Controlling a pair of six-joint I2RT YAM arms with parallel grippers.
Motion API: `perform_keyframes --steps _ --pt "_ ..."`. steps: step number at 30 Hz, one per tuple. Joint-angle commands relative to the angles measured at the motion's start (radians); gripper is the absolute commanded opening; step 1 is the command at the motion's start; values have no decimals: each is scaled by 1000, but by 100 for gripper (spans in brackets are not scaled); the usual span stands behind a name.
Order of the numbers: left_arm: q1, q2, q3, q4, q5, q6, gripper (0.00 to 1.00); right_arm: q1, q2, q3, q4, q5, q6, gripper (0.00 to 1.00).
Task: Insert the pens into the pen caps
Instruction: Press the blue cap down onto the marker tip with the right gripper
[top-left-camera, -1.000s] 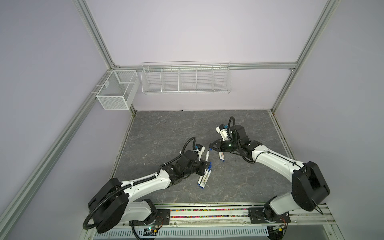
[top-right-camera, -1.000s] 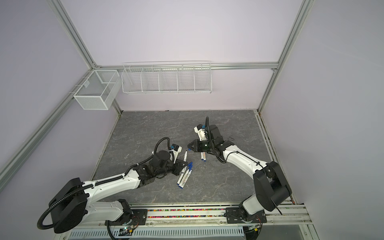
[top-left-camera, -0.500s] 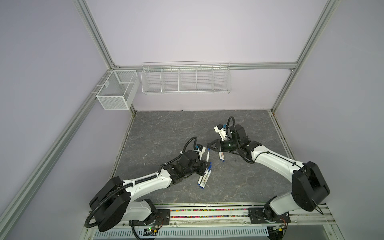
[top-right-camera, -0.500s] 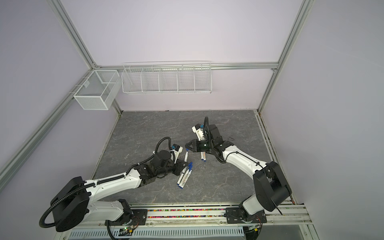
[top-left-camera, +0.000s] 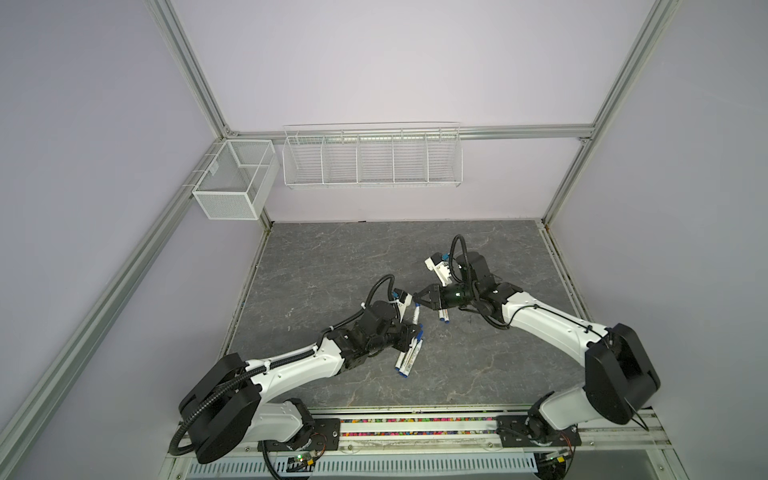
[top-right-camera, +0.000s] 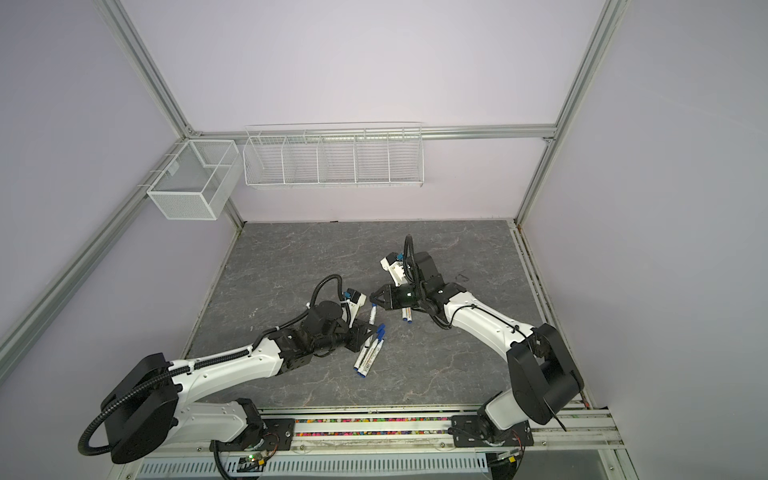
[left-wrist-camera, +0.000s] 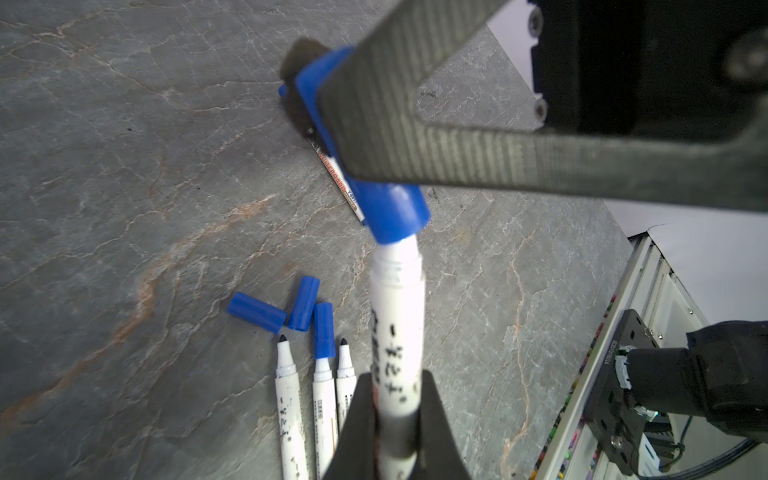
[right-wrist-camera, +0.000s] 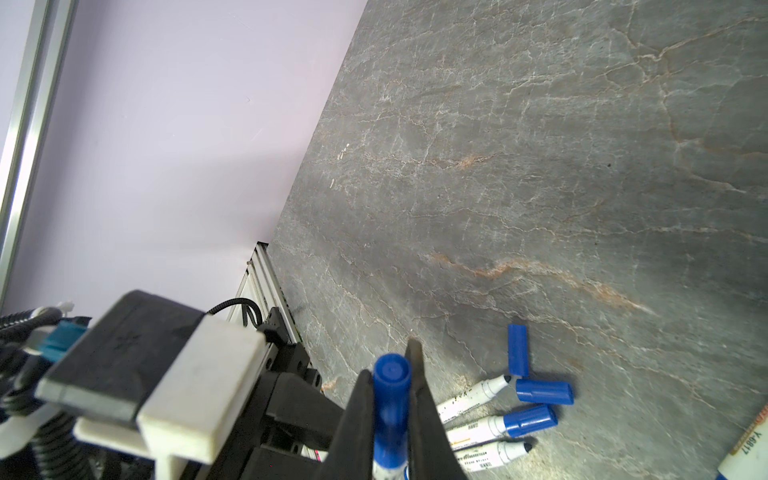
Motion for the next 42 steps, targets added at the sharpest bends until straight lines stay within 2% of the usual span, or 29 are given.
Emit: perform_keyframes --steps 1,5,15,25,42 --pt "0 -5 21 44 -11 11 0 15 -40 -7 -46 -34 -38 12" --pt "4 -13 26 90 -16 7 0 12 -50 0 -77 -66 -63 13" --pt "85 -21 32 218 39 -73 0 -9 -83 8 -172 -265 -109 13" --pt "95 -9 28 285 53 -101 0 -9 -123 -11 -265 -326 -142 13" --pt "105 13 32 324 50 -122 0 -9 -184 -61 -298 -362 -117 13"
